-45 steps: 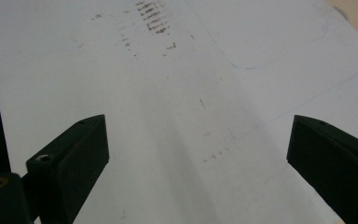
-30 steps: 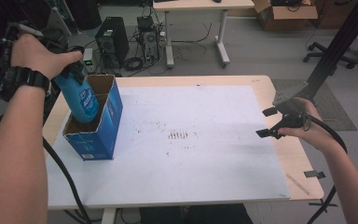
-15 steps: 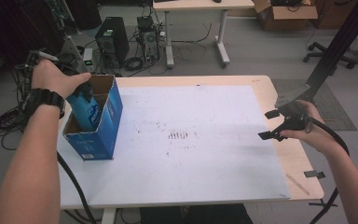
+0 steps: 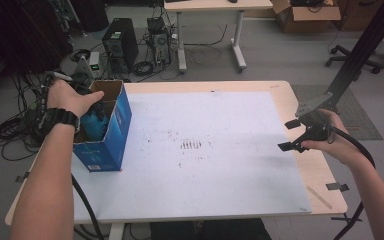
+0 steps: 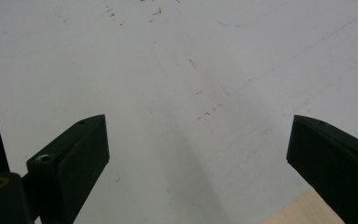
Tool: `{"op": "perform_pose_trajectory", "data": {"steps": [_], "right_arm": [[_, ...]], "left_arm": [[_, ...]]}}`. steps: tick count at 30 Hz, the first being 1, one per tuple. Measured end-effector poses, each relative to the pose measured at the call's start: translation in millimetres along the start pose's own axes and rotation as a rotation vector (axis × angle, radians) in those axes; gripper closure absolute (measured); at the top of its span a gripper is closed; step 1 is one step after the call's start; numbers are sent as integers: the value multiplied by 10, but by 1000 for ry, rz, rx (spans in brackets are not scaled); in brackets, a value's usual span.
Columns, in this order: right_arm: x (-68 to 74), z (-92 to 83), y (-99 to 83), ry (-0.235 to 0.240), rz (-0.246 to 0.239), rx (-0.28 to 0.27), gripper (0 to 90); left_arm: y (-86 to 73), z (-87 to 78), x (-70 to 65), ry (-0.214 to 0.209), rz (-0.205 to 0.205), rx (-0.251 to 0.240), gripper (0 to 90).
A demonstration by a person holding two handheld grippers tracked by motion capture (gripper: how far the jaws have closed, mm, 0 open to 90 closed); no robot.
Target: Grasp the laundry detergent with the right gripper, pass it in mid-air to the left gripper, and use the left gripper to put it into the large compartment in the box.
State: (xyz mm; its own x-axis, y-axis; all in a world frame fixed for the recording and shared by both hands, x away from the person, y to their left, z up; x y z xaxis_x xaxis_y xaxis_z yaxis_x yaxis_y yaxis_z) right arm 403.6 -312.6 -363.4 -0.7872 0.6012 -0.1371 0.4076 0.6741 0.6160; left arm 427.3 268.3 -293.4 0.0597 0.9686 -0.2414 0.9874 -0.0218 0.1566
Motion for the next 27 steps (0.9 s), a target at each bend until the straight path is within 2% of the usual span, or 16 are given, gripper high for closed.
{"op": "perform_pose_trajectory", "data": {"steps": [15, 21, 27], "right_arm": [[22, 14, -14, 5, 4, -5, 60], [21, 8, -43, 3, 9, -6, 60], [18, 12, -74, 3, 12, -4, 60]], "left_arm": [[-39, 171, 49, -11, 1, -2, 380], [-59, 228, 76, 4, 3, 7, 380], [-72, 253, 97, 1, -1, 2, 380]]}}
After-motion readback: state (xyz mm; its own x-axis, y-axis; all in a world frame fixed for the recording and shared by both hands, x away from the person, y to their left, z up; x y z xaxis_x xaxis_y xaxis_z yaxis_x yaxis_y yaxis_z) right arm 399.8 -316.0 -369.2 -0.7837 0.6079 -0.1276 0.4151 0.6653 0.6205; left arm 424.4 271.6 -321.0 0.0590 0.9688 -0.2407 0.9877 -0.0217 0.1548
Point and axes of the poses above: each handheld gripper's, and its own axes: z roughly forward along the jaws, y roughly out of its top, x roughly to its left, the point moved 5 cm from there along z, roughly forward along the jaws, and after that the axes turned 14 degrees about -y, right-handed, at the moved point
